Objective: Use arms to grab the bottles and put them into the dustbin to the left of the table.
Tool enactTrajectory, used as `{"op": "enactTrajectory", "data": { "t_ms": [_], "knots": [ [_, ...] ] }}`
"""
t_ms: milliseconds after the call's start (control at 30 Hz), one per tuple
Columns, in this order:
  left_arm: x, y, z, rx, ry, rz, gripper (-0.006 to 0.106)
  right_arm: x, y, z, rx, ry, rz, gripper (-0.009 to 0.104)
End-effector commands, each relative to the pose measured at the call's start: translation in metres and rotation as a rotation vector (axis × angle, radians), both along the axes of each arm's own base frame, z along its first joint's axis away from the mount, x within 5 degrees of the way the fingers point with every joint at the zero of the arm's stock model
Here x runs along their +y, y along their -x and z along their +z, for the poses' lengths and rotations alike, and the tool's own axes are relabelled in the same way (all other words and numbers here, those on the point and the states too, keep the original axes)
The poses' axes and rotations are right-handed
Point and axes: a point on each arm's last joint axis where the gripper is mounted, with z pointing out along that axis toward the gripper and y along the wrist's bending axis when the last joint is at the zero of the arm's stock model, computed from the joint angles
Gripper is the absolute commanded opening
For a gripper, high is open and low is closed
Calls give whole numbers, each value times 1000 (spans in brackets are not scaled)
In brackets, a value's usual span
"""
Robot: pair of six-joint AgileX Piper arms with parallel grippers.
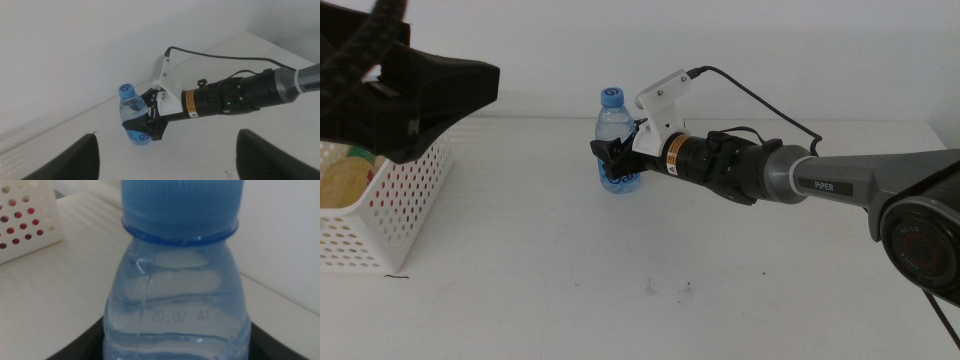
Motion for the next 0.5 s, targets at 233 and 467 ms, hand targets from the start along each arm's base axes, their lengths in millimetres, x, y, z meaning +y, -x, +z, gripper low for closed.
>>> {"op": "enactTrajectory", "data": {
  "t_ms": [233, 467],
  "knots": [
    [0, 0, 1, -12, 8, 3, 94, 1, -1, 12, -4, -52, 22, 0],
    [0, 0, 1, -12, 8, 3, 94, 3, 7, 10, 10, -65, 40, 85]
  ]
}}
